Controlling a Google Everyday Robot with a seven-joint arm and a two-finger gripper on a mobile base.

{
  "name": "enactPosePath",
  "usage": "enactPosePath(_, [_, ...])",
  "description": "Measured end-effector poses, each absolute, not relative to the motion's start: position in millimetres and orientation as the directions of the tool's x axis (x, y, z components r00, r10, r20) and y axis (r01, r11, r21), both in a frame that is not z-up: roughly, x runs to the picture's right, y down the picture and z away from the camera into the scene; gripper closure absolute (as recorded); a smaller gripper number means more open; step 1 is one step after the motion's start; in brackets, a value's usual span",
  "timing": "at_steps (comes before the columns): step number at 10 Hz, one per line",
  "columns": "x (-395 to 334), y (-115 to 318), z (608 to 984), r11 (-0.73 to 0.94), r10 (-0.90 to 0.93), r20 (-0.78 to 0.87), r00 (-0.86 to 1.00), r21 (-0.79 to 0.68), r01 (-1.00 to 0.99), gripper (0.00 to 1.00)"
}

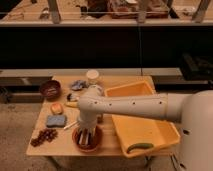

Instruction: Wipe red bowl with eraser

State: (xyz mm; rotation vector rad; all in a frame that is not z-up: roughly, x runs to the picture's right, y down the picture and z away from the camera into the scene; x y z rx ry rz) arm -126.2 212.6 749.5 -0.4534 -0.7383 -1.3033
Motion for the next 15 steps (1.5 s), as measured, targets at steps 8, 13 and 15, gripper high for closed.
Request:
enactPosePath(8, [-141.8,254.0,709.6,0.087,-0.707,0.703,-0.08,0.199,0.976,1.0])
enactPosePath(13, [-65.2,264.3,721.8,0.167,-0.696,0.715,0.062,0.076,0.983,1.0])
enactPosePath(15, [-56.0,253.4,731.3,0.188,-0.693,0.714,0.101,0.044,0.981,1.0])
